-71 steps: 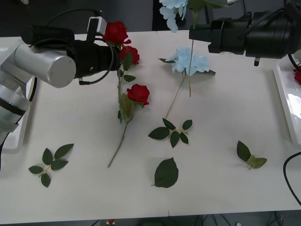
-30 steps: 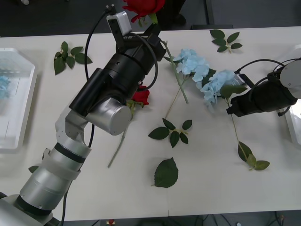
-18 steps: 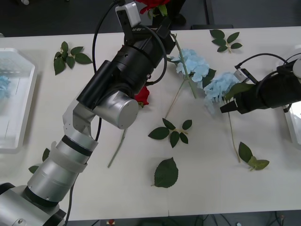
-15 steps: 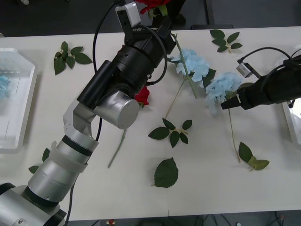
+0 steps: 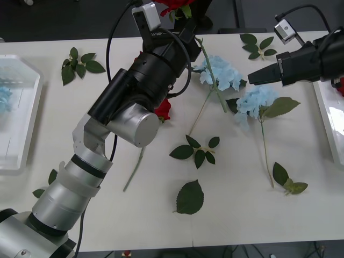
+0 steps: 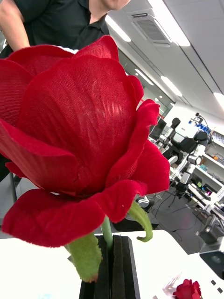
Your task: Place the red flowers into the right box and the blue flowers into the left box. If a person shows an open palm, hand one flower to the person first, then continue sorting.
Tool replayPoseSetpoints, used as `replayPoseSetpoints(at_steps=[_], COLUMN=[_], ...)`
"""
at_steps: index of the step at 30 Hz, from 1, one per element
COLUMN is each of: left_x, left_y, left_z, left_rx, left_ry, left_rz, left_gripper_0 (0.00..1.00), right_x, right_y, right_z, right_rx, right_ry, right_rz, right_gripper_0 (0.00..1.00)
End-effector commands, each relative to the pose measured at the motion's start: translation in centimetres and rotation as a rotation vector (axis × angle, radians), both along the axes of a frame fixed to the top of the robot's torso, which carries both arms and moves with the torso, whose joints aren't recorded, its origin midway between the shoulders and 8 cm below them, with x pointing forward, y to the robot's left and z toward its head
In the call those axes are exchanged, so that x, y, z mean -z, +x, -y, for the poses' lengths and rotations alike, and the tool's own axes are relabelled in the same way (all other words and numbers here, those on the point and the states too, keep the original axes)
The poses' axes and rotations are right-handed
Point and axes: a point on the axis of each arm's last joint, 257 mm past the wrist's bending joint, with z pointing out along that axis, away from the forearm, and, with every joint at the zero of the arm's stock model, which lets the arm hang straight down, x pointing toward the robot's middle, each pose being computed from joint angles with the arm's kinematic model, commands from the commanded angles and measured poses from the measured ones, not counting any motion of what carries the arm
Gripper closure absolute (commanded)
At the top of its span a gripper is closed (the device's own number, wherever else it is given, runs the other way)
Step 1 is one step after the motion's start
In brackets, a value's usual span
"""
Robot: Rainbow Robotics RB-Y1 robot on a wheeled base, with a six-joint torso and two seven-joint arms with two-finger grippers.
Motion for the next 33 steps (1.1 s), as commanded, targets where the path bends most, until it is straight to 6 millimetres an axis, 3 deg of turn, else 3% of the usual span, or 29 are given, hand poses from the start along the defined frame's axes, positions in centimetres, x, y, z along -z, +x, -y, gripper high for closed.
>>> replayPoseSetpoints(at_steps=[1,9,20,28,29,31,32,33], left_x=[-3.4,-3.4,-3.4,-3.4,-3.4,-3.4,-3.4,-3.4], left_y=[-1.6,-1.6,-1.6,-1.6,-1.6,-1.6,-1.6,-1.6], left_z=[2.7,2.7,2.7,2.7,2.7,2.7,2.7,2.7], left_rx=[0.079,0.079,0.079,0.079,0.079,0.079,0.079,0.079], left_ry=[-0.076,-0.076,-0.076,-0.076,-0.076,-0.076,-0.076,-0.076], left_rz=[0.028,0.028,0.028,0.028,0.028,0.028,0.028,0.028], left_gripper_0=[1.00,1.00,1.00,1.00,1.00,1.00,1.00,1.00], right_x=[-3.9,-1.9,1.1,0.8,0.9,0.9,0.9,1.1], right_y=[-0.9,-2.5,-3.3,-3.3,-3.5,-3.6,-3.5,-3.5], right_z=[-1.6,-3.3,-9.2,-13.0,-13.4,-14.0,-14.2,-14.4], right_rx=[-0.060,-0.142,-0.187,-0.177,-0.183,-0.184,-0.184,-0.182], right_ry=[-0.004,-0.101,-0.082,-0.033,-0.031,-0.020,-0.021,-0.024], right_rz=[0.031,0.043,-0.007,-0.049,-0.052,-0.058,-0.057,-0.057], right_gripper_0=[0.00,0.00,0.00,0.00,0.04,0.32,0.38,0.50])
